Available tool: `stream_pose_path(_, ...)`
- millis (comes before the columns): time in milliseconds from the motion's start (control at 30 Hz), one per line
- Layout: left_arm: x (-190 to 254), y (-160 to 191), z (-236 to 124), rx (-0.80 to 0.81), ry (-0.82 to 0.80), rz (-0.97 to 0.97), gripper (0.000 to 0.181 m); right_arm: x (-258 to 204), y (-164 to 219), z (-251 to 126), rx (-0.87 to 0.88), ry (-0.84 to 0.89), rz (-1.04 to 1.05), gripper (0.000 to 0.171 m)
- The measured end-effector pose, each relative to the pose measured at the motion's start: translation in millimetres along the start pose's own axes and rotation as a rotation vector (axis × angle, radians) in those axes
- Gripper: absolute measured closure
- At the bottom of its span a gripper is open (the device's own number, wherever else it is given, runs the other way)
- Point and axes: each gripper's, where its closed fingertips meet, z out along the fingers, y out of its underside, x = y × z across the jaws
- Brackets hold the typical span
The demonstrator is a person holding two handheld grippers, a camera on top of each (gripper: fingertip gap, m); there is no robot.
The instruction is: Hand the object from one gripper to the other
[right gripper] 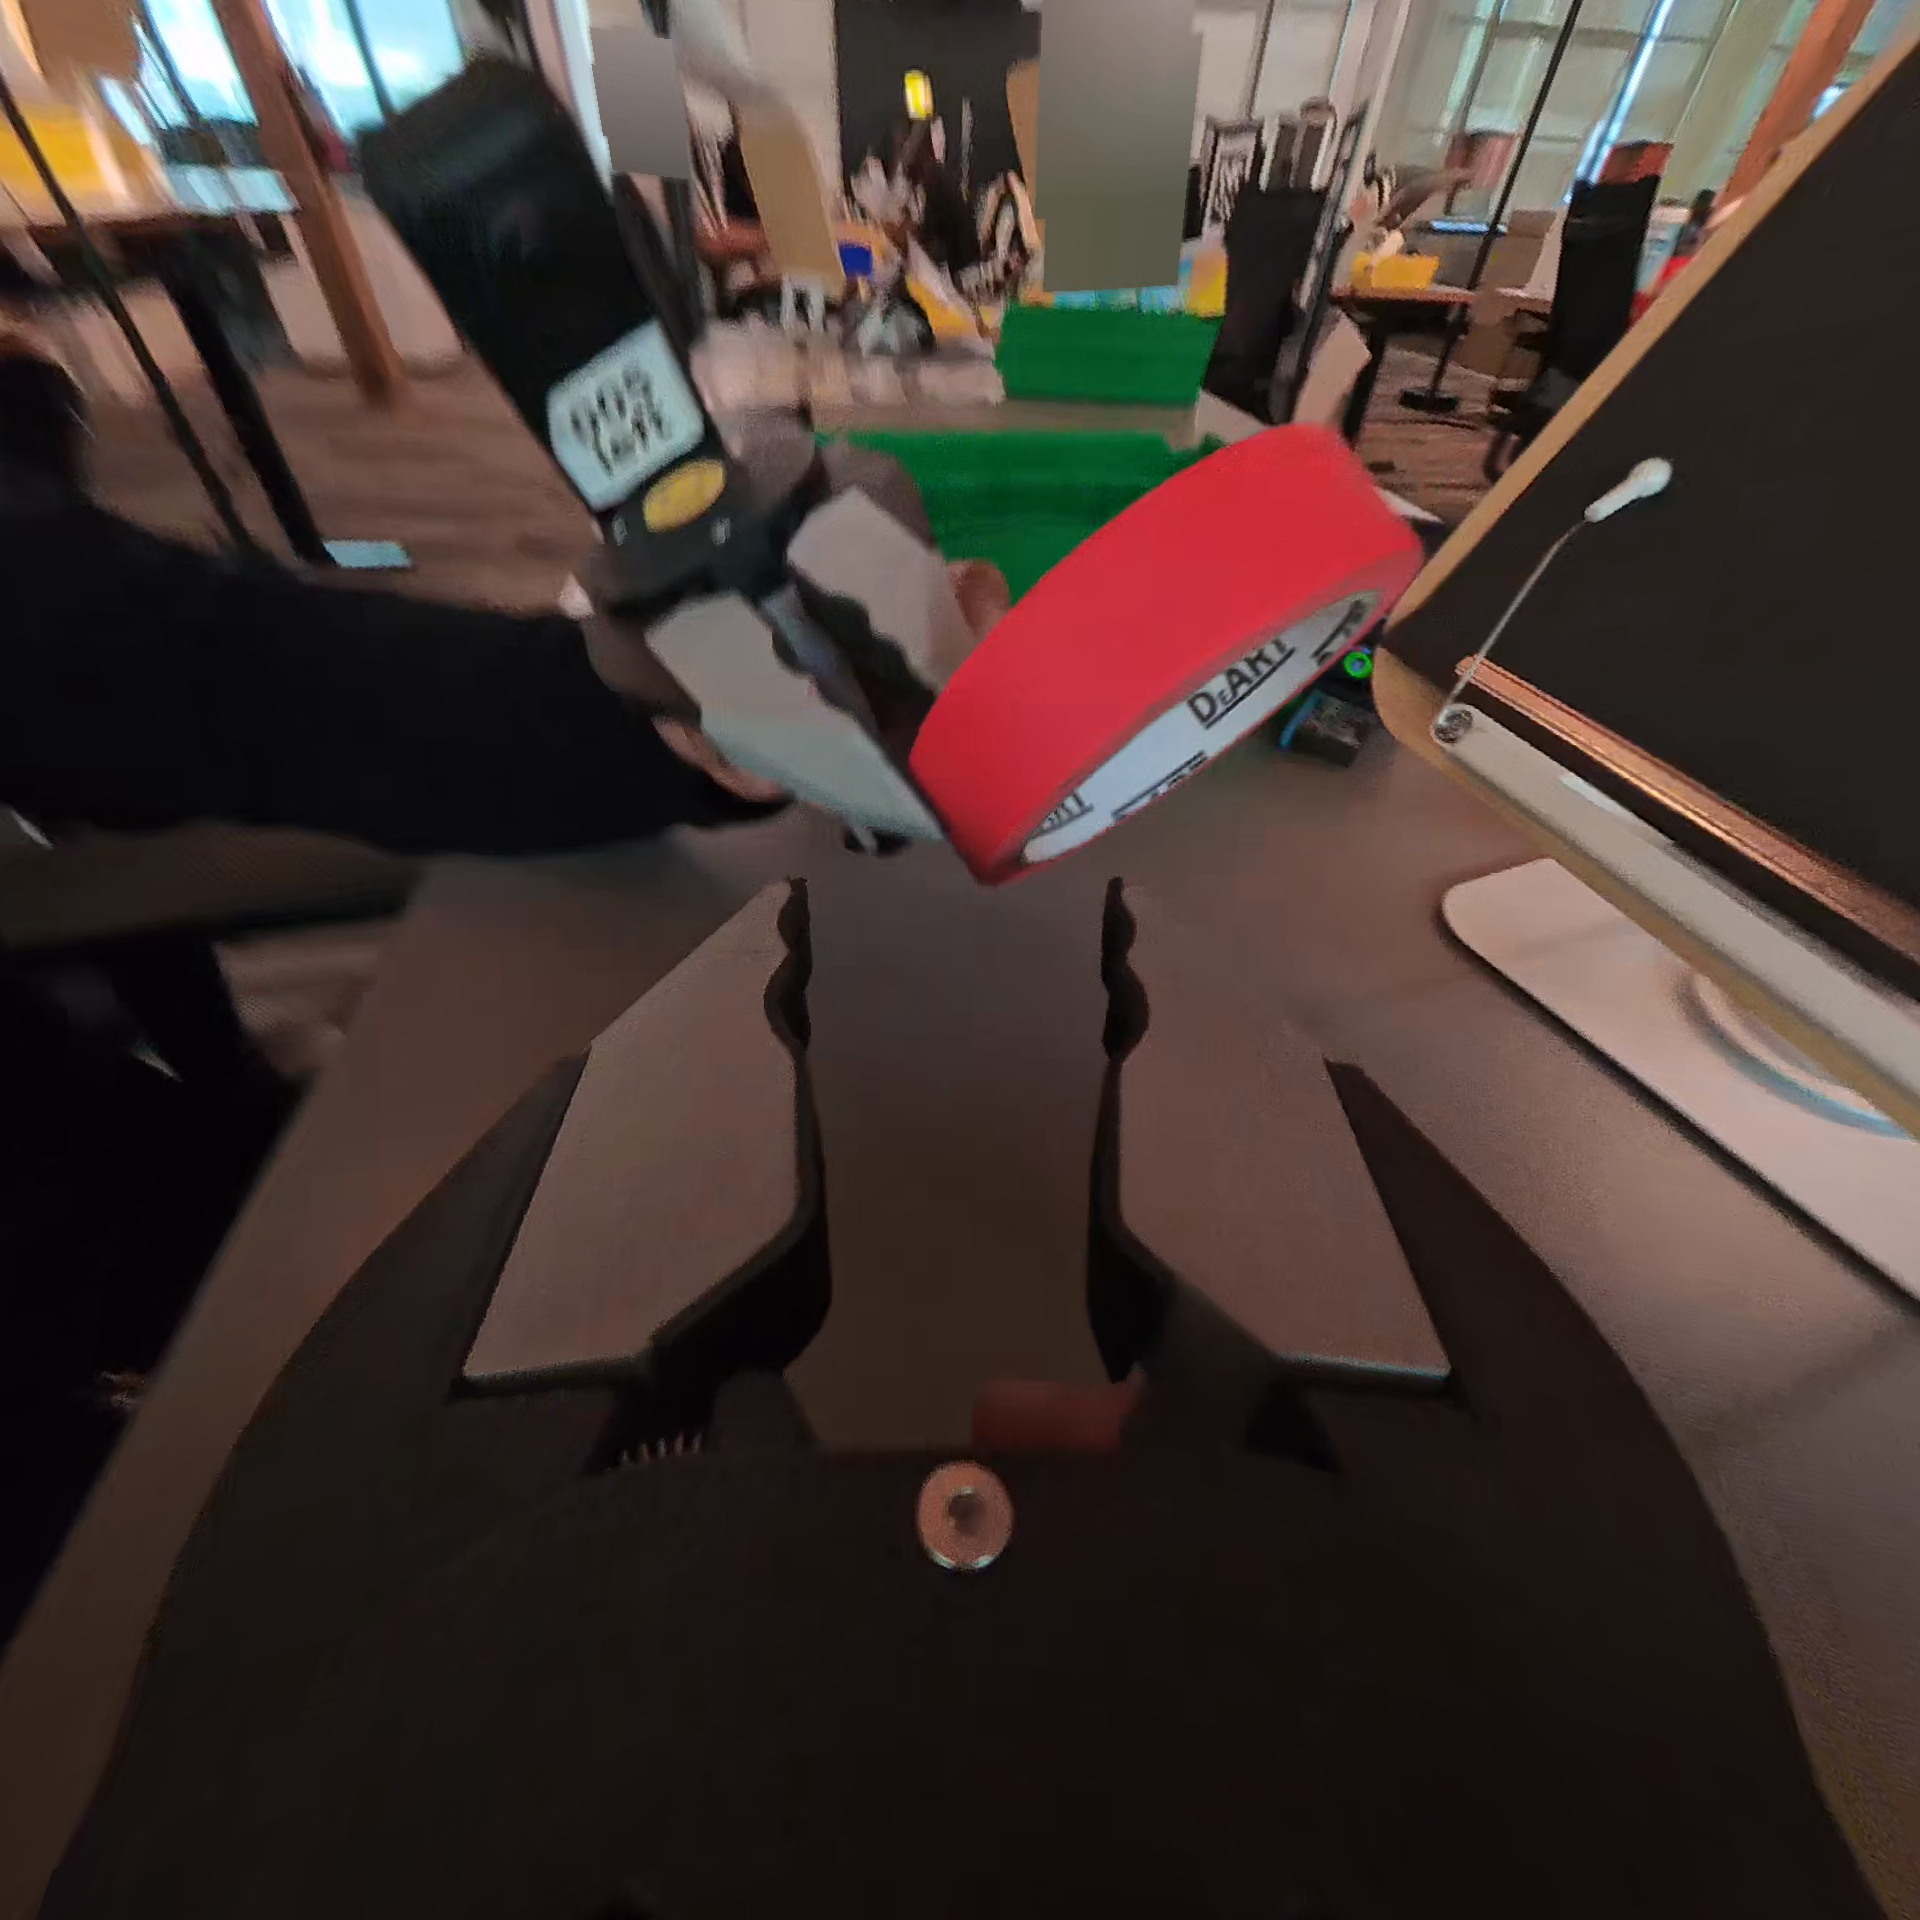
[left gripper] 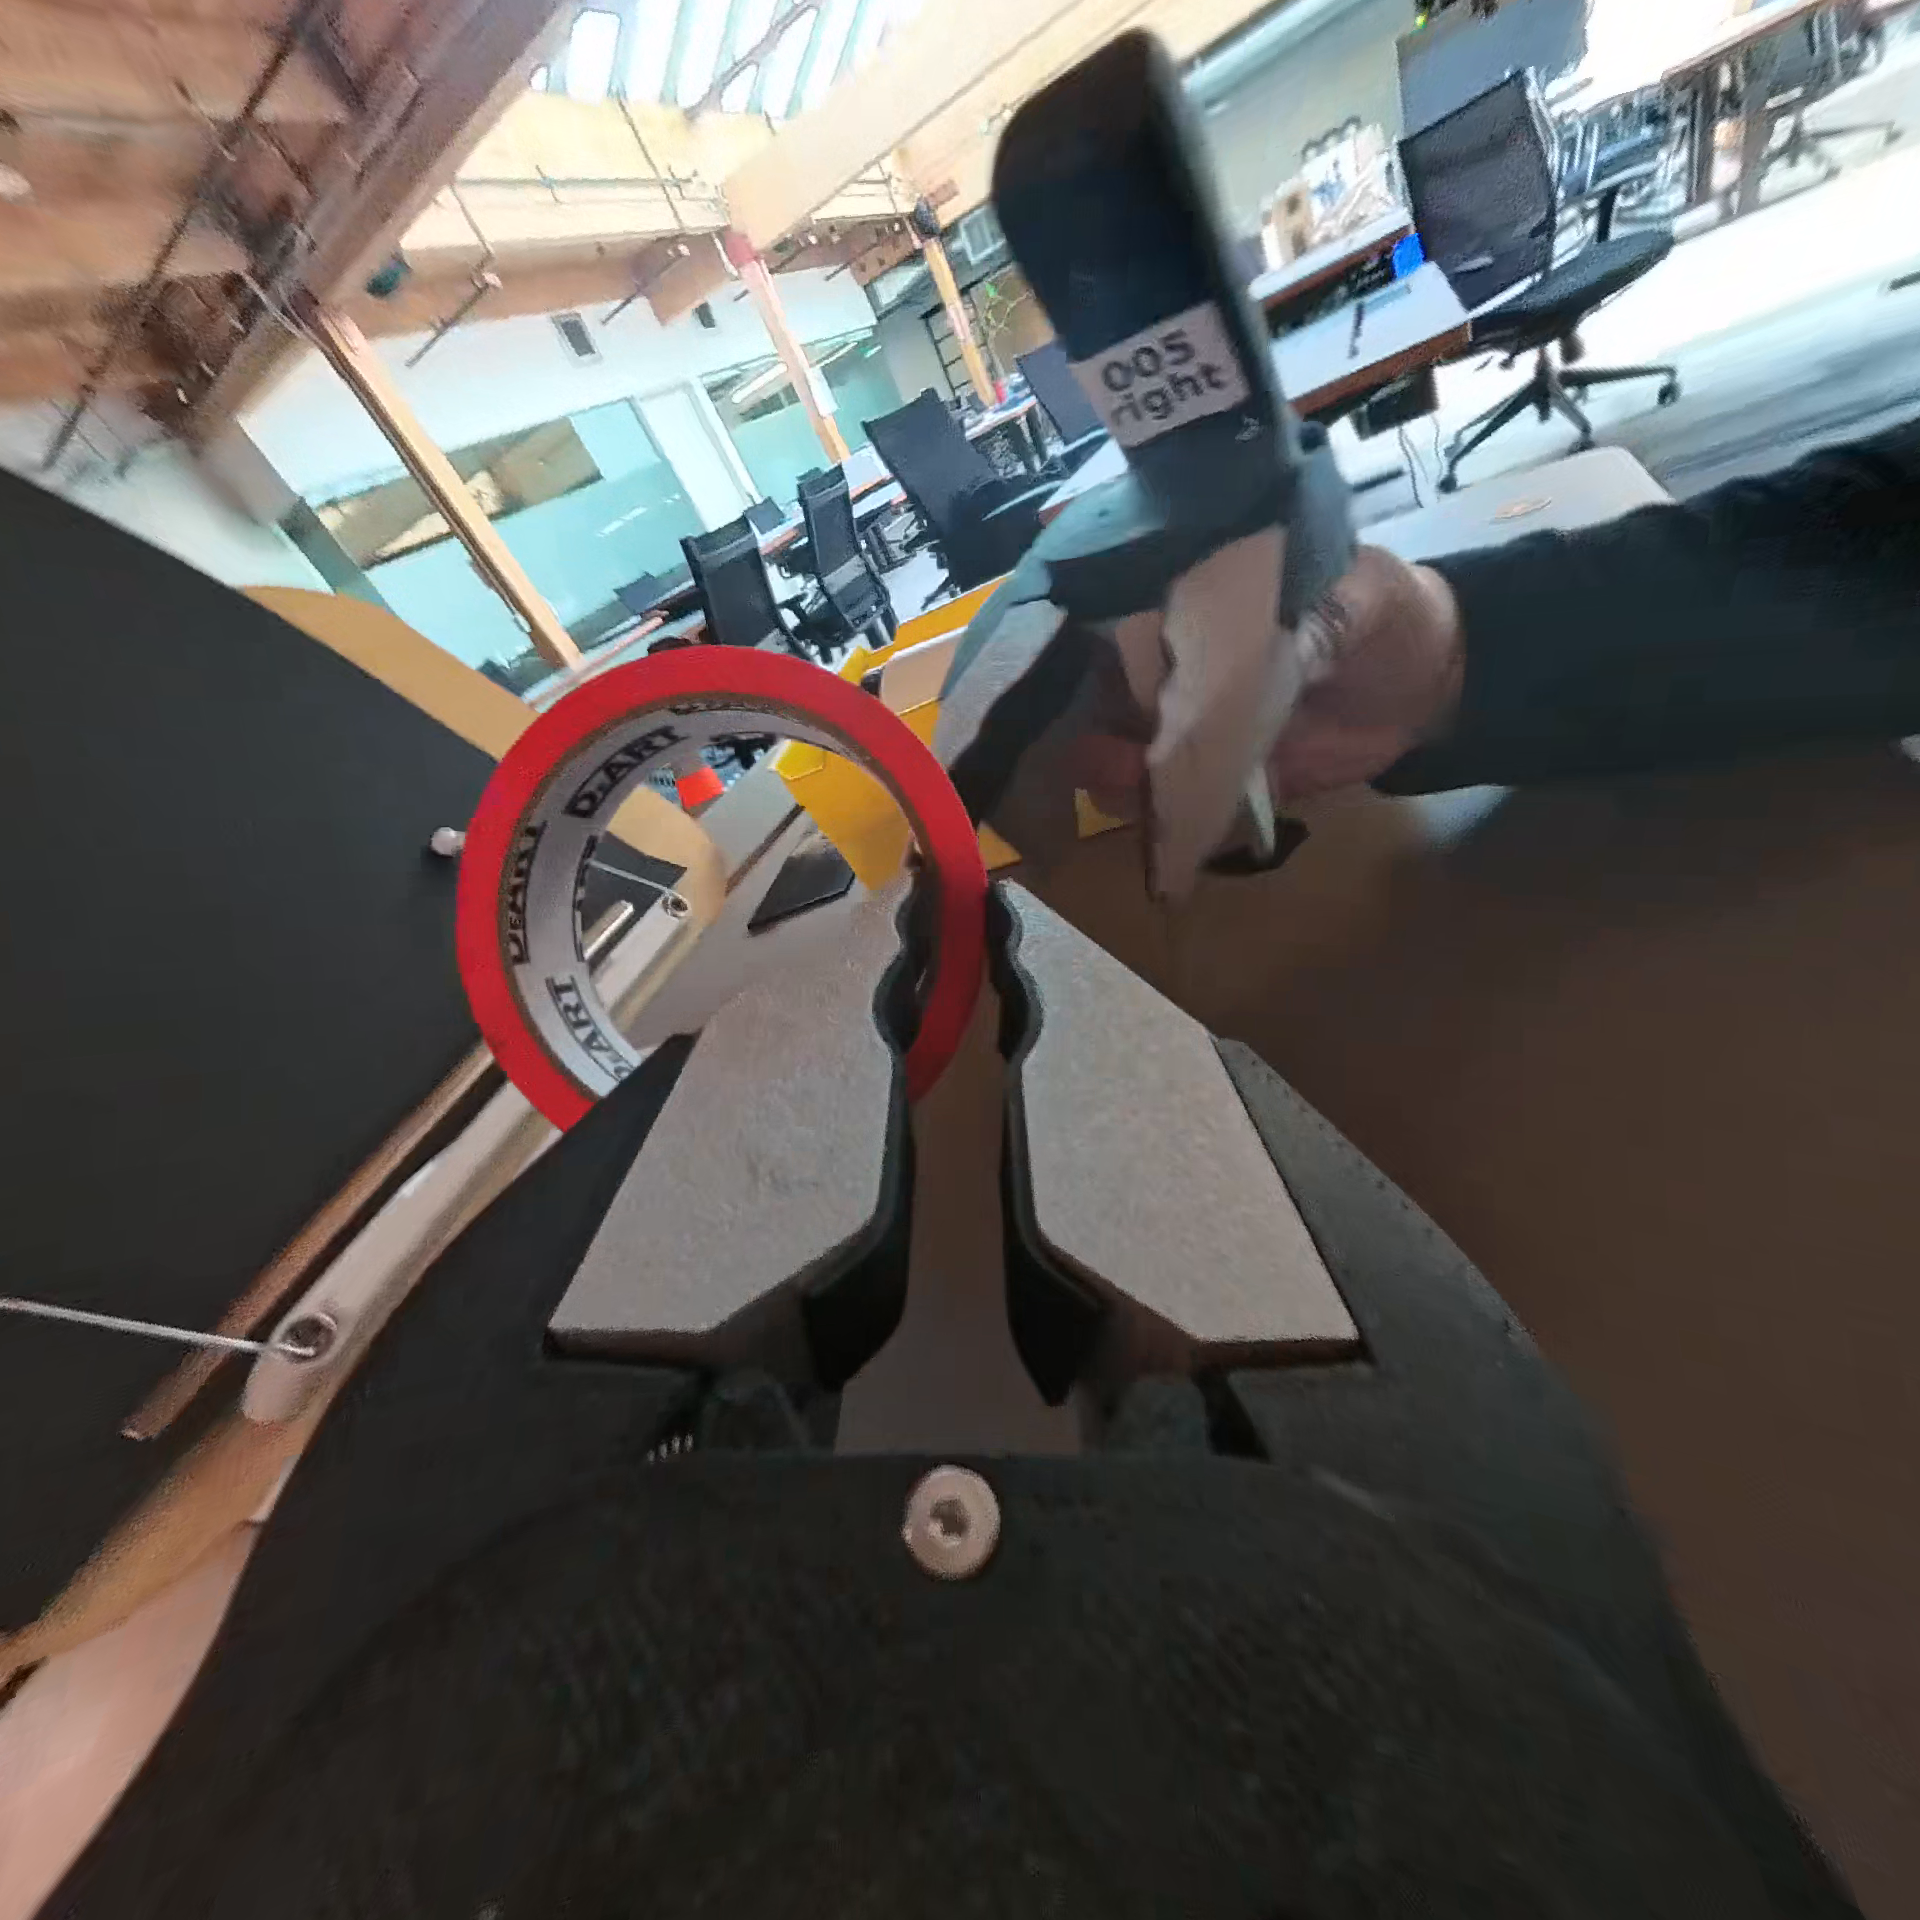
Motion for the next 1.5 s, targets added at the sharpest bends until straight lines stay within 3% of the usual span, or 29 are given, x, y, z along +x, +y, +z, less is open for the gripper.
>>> stream_pose_path(233,36,7,3,0.017,0.127,0.227,0.173,0,-32,-20,0.238,-0.225,0.366,0.131)
stream_pose_path(367,36,27,5,-0.073,0.096,0.43,0.173,4,-23,-19,0.221,-0.312,0.555,0.145)
stream_pose_path(533,19,61,2,-0.266,0.025,0.809,0.173,4,-7,-10,0.162,-0.359,0.685,0.148)
stream_pose_path(700,28,54,2,-0.227,0.079,0.542,0.172,-18,-15,-7,0.152,-0.418,0.552,0.163)
stream_pose_path(933,17,33,-1,-0.116,0.13,-0.02,0.155,14,18,3,-0.115,0.059,0.035,0.164)
stream_pose_path(1067,5,-5,-12,0.092,0.267,-0.507,0.136,-4,17,10,-0.152,0.104,-0.316,0.164)
stream_pose_path(1167,-6,-10,-15,0.145,0.273,-0.631,0.151,-13,25,19,-0.198,0.116,-0.436,0.164)
stream_pose_path(1300,-3,-3,-12,0.11,0.231,-0.465,0.163,1,38,19,-0.264,0.176,-0.417,0.161)
stream_pose_path(1500,8,24,1,-0.095,0.027,0.181,0.171,2,24,7,-0.152,0.06,-0.139,0.144)
